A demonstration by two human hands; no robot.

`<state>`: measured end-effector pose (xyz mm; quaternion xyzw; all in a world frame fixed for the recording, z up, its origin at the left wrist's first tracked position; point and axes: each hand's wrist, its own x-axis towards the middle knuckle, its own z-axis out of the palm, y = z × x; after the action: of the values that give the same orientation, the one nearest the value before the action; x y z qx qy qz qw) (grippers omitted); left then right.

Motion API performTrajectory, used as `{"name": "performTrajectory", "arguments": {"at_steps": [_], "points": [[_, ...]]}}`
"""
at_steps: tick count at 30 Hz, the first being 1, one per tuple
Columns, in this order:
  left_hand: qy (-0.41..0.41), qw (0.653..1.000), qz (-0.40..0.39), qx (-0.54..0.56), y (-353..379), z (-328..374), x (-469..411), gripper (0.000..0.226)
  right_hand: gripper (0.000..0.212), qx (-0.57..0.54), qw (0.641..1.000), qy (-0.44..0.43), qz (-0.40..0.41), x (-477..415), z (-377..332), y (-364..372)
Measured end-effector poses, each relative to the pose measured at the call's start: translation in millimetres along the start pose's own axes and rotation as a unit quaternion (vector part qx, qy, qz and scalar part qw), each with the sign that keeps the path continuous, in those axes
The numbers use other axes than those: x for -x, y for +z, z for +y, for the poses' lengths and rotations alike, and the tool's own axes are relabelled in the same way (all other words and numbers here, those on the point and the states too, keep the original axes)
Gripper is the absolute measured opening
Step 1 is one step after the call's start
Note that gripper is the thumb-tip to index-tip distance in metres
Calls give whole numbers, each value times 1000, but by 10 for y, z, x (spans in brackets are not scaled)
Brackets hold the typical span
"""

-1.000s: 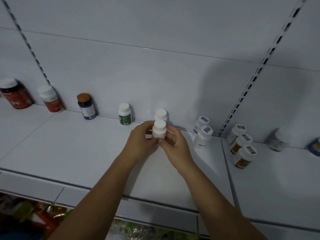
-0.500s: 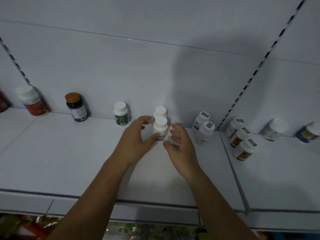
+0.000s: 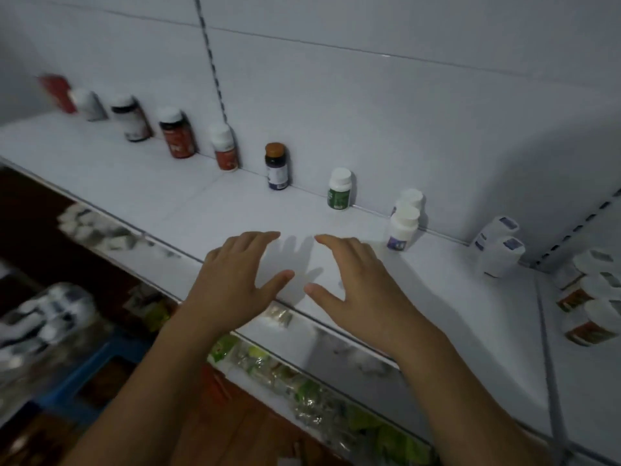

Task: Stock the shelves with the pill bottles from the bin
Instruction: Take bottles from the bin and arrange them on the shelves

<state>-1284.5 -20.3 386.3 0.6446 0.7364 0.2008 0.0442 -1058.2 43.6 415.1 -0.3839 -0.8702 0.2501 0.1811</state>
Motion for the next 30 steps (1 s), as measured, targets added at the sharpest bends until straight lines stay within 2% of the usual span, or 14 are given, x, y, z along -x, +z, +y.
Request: {"name": "performTrajectory", "arguments": {"at_steps": [8, 17, 22, 30], "points": [[-195, 977, 27, -79, -591, -697, 1348, 77, 75, 12, 979, -173, -109, -172, -821, 756], [-383, 915, 107, -75, -1127, -1820, 2700, 73, 76, 16, 933, -300, -199, -600, -2208, 1978], [-440, 888, 115, -68, -1388, -2751, 3219, 76, 76, 14, 918, -314, -243, -998, -2989, 2815], [-479, 872, 89, -42, -1624, -3982, 3494, 76, 72, -12, 928, -244, -282, -1614, -3768, 3834]]}}
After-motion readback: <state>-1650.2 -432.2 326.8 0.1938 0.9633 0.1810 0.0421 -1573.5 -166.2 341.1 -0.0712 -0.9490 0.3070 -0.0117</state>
